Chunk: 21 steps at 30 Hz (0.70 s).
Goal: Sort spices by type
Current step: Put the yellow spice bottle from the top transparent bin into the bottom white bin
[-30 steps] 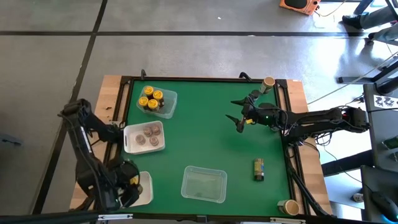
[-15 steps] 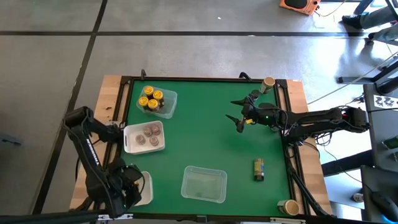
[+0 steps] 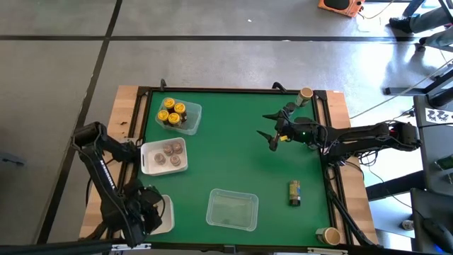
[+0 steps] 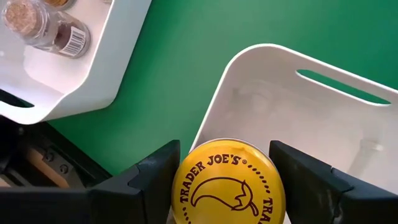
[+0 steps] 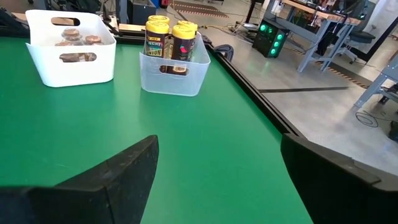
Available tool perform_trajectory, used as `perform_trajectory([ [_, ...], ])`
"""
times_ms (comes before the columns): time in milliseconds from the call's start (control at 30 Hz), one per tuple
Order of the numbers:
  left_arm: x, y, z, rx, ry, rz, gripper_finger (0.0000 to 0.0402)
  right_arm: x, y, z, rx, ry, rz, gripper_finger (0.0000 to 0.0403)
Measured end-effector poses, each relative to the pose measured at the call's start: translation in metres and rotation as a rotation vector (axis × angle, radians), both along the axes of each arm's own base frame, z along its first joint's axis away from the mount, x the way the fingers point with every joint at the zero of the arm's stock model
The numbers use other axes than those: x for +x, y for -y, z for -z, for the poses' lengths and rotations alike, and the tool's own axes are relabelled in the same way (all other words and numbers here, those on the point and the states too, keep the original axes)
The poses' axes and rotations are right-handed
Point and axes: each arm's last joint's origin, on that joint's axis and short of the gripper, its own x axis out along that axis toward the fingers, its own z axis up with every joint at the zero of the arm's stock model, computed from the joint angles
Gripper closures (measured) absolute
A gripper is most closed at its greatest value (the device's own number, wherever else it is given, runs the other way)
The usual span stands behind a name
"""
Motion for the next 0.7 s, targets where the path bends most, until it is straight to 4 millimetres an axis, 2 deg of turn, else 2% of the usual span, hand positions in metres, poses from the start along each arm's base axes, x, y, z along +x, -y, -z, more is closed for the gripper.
perform_trajectory([
  [167, 0.0, 0.001, 0.0, -0.011, -0.019, 0.014, 0.0157, 0.0, 0.0, 0.0, 0.0, 0.0, 0.0, 0.0065],
  [467, 0.002, -0.002, -0.002, -0.024, -0.045, 0.023, 0.0071, 0.0, 0.0, 0.0, 0.0, 0.0, 0.0, 0.0065],
  [700, 0.008, -0.018, -0.033, -0.106, 0.056, -0.01, 0.0062, 0.0, 0.0, 0.0, -0.001, -0.001, 0.0, 0.0065],
])
